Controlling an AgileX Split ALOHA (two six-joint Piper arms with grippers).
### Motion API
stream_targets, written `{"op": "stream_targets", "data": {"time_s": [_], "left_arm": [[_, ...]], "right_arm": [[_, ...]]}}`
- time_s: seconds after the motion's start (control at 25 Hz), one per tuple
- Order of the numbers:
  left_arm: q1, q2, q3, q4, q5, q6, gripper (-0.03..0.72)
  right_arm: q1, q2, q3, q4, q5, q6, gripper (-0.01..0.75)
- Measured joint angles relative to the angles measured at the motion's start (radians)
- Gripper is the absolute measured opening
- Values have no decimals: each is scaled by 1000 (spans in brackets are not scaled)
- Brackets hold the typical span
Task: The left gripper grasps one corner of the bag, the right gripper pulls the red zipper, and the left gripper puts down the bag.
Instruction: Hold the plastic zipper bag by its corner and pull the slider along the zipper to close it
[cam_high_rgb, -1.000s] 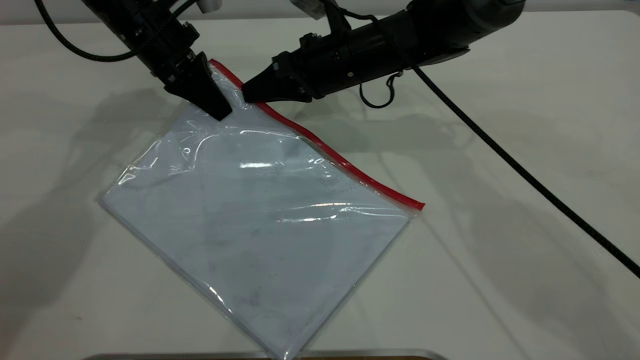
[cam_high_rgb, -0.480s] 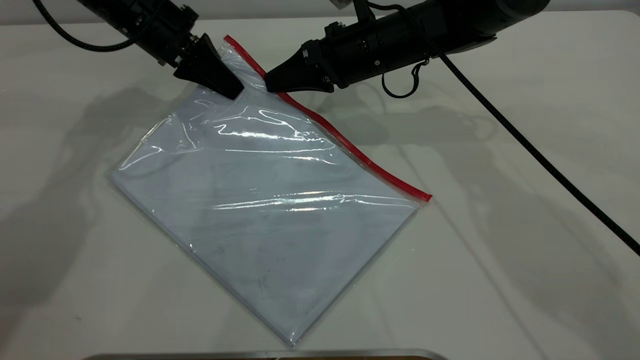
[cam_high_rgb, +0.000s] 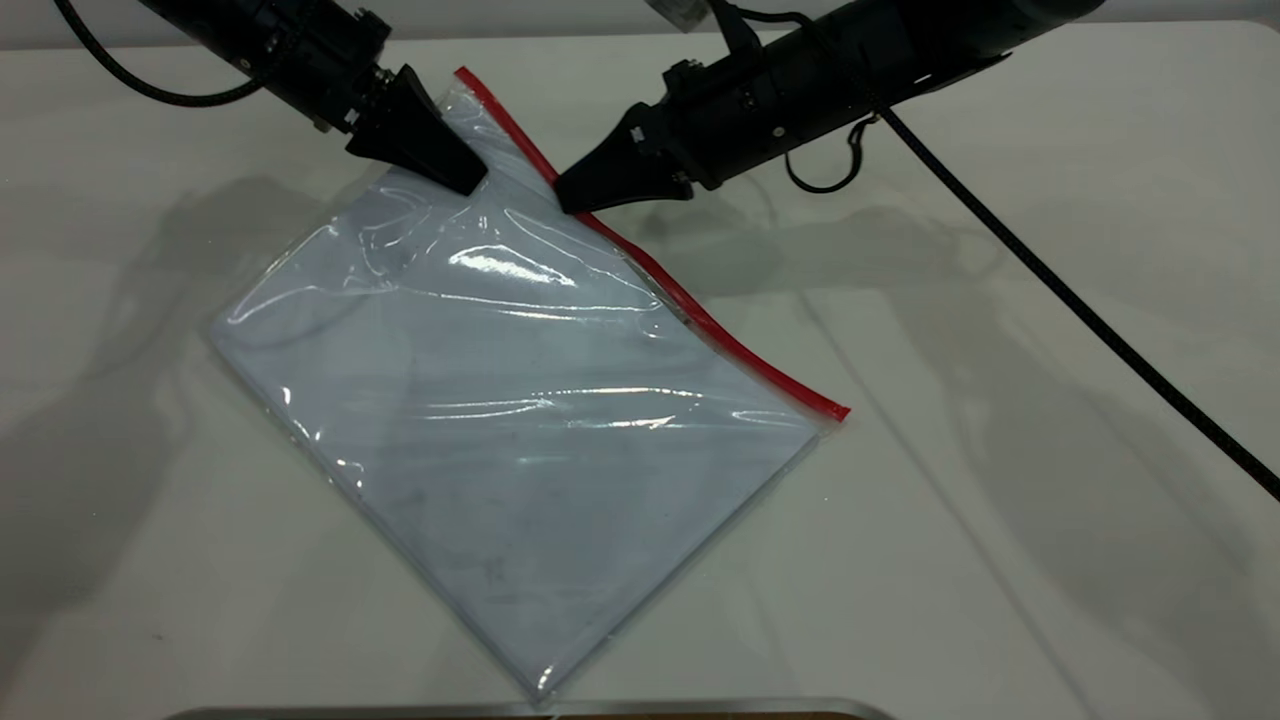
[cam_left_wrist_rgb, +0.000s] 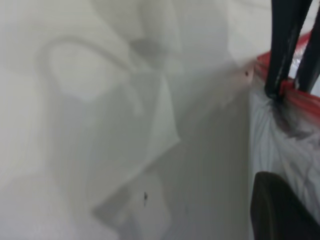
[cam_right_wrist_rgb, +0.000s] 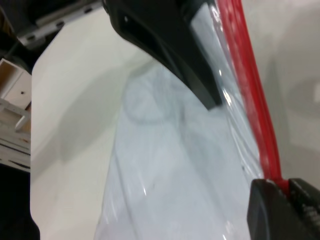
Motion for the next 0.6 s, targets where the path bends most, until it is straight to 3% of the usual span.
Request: {"op": "stream_targets", "data": {"time_s": [0.6], "left_arm": [[5, -38, 0, -160, -33, 81, 50]], "right_arm": [[-133, 0, 0, -192, 151, 78, 38]]}}
